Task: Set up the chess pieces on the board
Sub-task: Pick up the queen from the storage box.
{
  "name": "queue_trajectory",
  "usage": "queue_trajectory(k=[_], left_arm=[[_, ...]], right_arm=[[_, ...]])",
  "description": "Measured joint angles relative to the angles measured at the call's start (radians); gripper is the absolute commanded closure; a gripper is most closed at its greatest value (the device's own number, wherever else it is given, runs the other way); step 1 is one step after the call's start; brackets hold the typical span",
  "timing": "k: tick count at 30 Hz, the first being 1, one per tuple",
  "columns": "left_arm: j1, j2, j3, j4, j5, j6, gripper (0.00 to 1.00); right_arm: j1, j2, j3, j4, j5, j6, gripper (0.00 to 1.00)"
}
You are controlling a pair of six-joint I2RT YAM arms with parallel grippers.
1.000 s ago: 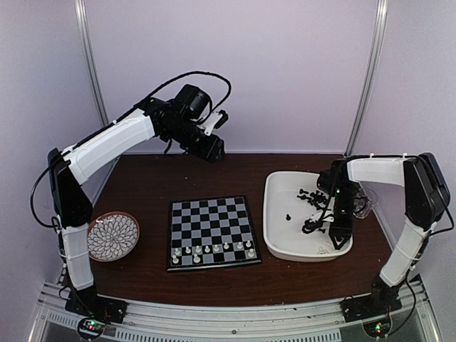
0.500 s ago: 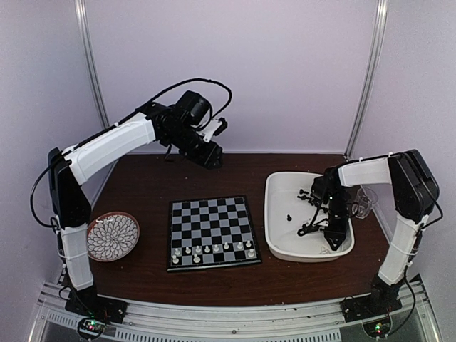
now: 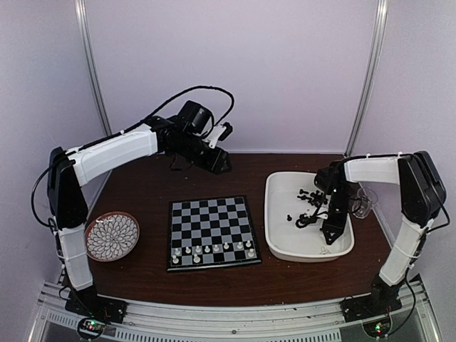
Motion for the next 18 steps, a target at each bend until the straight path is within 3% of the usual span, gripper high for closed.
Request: queue_trajectory(k=[10,18], left_arm=[[-0.088,-0.111,-0.222,0.247,0.178,-0.2,0.53],[-0.215,-0.046,-0.21,0.396,0.331,-0.377,0.55]], right_arm=[[0.0,-0.111,0.182,-0.014,-0.243,-0.024,0.88],[0.047,-0.278,0.189,0.011,-0.444,-0.004,0.87]])
